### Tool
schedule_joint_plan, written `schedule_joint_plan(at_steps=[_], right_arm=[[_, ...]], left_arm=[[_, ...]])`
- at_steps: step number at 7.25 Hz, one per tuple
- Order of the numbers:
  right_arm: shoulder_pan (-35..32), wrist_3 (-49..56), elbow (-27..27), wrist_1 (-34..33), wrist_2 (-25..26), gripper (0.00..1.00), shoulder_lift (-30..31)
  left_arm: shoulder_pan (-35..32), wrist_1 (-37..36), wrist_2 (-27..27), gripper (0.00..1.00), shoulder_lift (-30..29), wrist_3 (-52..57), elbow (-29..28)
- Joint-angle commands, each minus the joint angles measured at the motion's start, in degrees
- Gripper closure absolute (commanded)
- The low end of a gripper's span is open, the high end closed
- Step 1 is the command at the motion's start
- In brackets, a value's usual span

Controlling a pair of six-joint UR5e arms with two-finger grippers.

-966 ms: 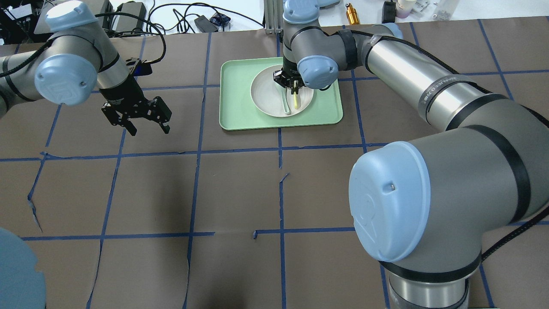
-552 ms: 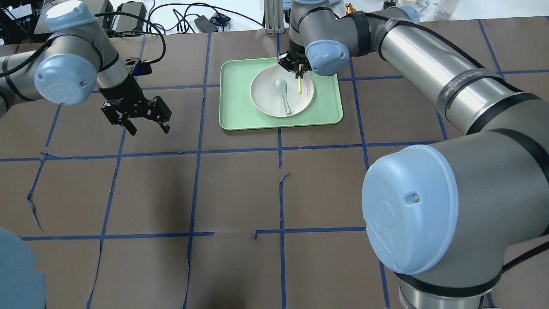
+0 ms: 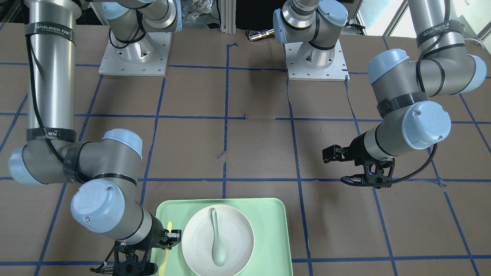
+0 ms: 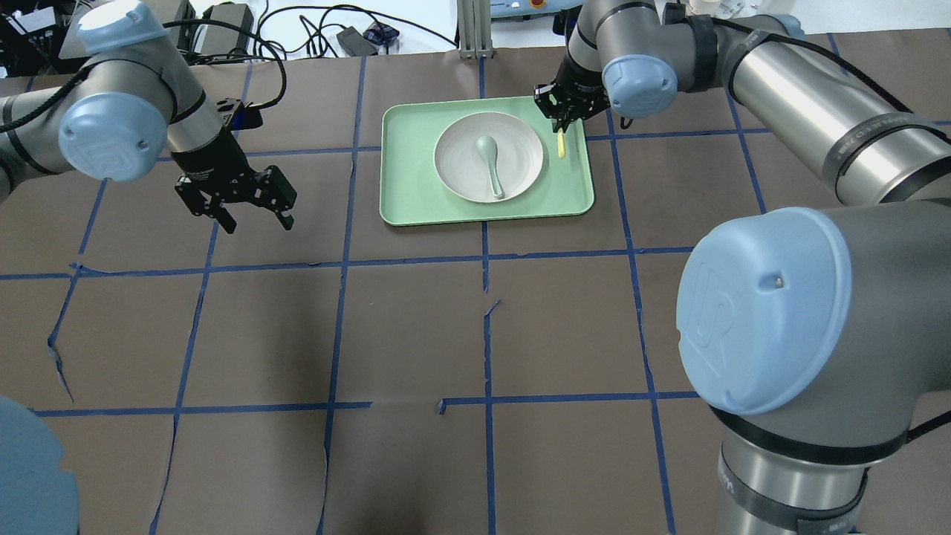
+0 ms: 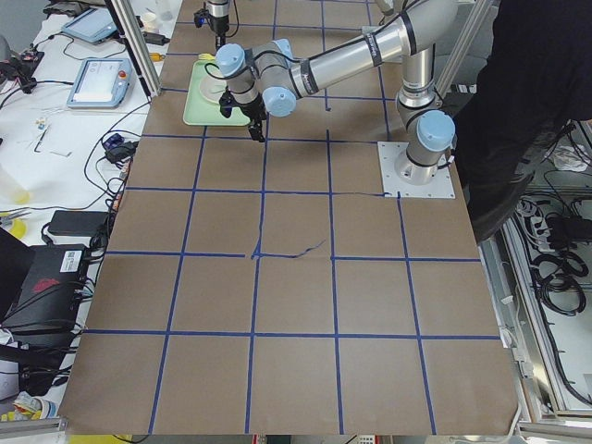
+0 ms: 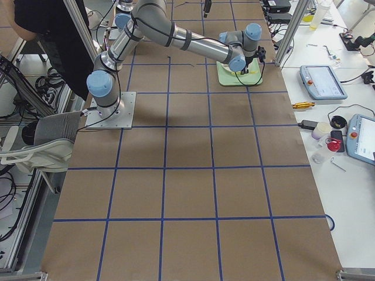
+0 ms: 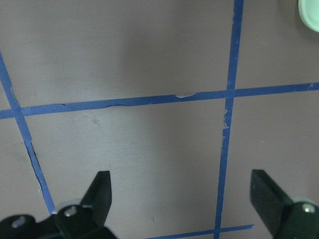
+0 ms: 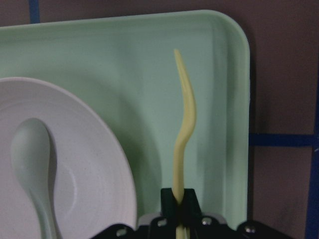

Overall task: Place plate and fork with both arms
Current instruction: 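Carry the fork beside the plate and set it on the tray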

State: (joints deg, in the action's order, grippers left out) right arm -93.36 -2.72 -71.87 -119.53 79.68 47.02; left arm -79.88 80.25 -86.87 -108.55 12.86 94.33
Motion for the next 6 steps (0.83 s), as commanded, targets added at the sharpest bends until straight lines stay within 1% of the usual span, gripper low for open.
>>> schedule_joint_plan(at_steps=[1,2,3,4,5,6], right_arm=[[0.2,1.7,-0.8,-0.1,0.5,0.55,-0.4],[0.2,1.3,-0.9,0.0,0.8,0.08,-0.1],[0.2,1.2,-1.0,0.5,0.9,0.00,1.4],[0.2,1.4,-1.1,2.2,2.9,0.00,3.8],[0.2,1.7,-1.6,7.6,6.0,0.00,7.2],[0.3,1.8,-3.2,13.7,7.4,0.00,12.1]], left_arm=[[0.0,0.0,-0.1,0.00,0.0,-0.1,0.0],[-0.1,0.0,-0.1,0.00,0.0,-0.1,0.1],[-0.1,0.0,-0.1,0.00,0.1,-0.1,-0.2],[-0.2,0.0,-0.2,0.00,0.4,-0.2,-0.5],[-0.7,0.1,-0.5,0.00,1.1,-0.3,-0.6],[-1.1,0.1,-1.7,0.00,2.5,-0.5,-0.8]])
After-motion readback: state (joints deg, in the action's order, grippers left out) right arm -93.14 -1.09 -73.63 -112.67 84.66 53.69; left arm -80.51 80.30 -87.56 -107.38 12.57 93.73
